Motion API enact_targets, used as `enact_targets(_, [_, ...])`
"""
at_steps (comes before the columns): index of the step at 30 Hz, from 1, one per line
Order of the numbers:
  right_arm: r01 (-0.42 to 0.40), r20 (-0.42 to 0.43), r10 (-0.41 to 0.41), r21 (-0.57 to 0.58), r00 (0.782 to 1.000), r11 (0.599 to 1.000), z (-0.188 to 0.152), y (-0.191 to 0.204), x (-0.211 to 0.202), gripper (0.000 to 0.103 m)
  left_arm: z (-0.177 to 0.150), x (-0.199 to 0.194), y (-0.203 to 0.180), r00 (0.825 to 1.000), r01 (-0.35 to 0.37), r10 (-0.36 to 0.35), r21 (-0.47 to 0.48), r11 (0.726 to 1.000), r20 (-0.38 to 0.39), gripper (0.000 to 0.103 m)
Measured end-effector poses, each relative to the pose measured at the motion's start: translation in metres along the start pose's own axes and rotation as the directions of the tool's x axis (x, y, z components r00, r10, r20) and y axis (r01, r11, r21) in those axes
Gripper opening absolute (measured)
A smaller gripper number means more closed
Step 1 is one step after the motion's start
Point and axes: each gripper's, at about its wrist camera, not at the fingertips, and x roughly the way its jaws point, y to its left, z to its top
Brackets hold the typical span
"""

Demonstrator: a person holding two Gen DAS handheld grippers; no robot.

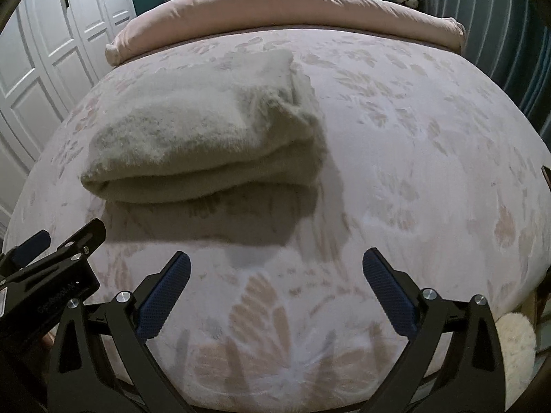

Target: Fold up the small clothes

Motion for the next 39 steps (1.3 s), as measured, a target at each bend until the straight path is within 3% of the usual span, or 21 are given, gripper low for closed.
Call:
enact_targets(9, [0.035,-0.012,-0.036,-0.045,0.999,0.998,0.009,0.014,-0.001,0.098,0.006,-0.004,0.002,0.999,-0.035,0.036,0.021,0.999,-0.018,0.088])
enact_targets(26, [0.054,-0.007,-0.055,-0.051,0.998,0.997,0.005,0.024,-0.006,0.098,0.01,0.001,0.002,0.999,-0.035,0.036,0.036,0.999,-0.04,0.088])
enact_targets(29, [0.056,-0.004,-0.056,-0.06,0.998,0.997,0.005,0.025,-0.006,0.098,0.011,0.001,0.0,0.997,-0.061,0.063,0.049,0.997,-0.039,0.088])
enact_targets(39, [0.052,0.001,-0.052,-0.051,0.999,0.997,0.008,0.022,-0.008,0.098,0.012,-0.003,-0.002,0.998,-0.055,0.055,0.041,0.998,0.001,0.088])
